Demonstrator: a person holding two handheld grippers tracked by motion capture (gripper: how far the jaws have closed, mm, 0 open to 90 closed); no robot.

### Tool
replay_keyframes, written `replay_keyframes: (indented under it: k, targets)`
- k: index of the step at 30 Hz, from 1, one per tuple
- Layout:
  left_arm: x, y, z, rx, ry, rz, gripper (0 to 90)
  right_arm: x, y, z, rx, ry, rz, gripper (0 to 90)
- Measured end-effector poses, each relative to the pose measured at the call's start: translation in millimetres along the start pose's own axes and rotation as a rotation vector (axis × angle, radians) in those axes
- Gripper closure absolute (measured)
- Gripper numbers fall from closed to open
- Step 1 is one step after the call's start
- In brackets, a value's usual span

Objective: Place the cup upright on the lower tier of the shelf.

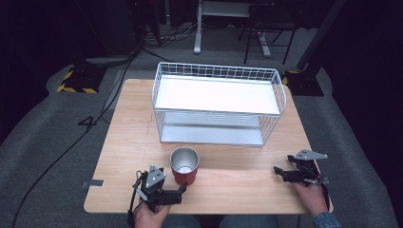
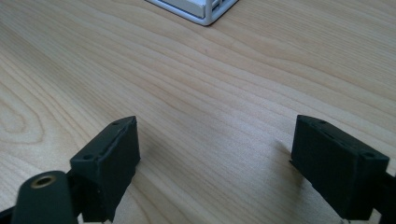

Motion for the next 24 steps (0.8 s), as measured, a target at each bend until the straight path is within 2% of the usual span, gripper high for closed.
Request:
replay_keyframes:
  k: [4,7,10,16,23,24]
  targets:
    - [1.3,-7.6,-1.1,-0.01,0.001,-0.013,0.0,0.0,0.0,0.0,0.0,0.0,0.0,15.6]
    - [4.8,-15.7,-1.9,-0.039,0.015,-0.036,1.9,0.0,0.0,0.0,0.0,0.0,0.0,15.5]
    - [8.2,-22.3,-3.2,-0.053,0.007,-0.036,8.4,0.0,0.0,0.0,0.0,0.0,0.0,15.5]
    - [10.2,-32.3,-4.8,-0.065,-0.002,-0.03,9.3,0.0,0.0,0.0,0.0,0.0,0.0,15.6]
    - [11.3,-36.0,-7.3,-0.046,-0.007,-0.032,11.0,0.0,0.0,0.0,0.0,0.0,0.0,15.6]
    - [10.1,-37.4,-7.5,-0.027,0.0,-0.026,11.3,0.0,0.0,0.0,0.0,0.0,0.0,15.5]
Point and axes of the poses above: each handheld gripper's, and its own axes: y roughly backward along the jaws, z roughly out of its underside, x roughly to its right, the point moved 4 cm from there along -y, roughly forward along the jaws, and after that the axes turned 3 degrees about -y, right-handed, at the moved point
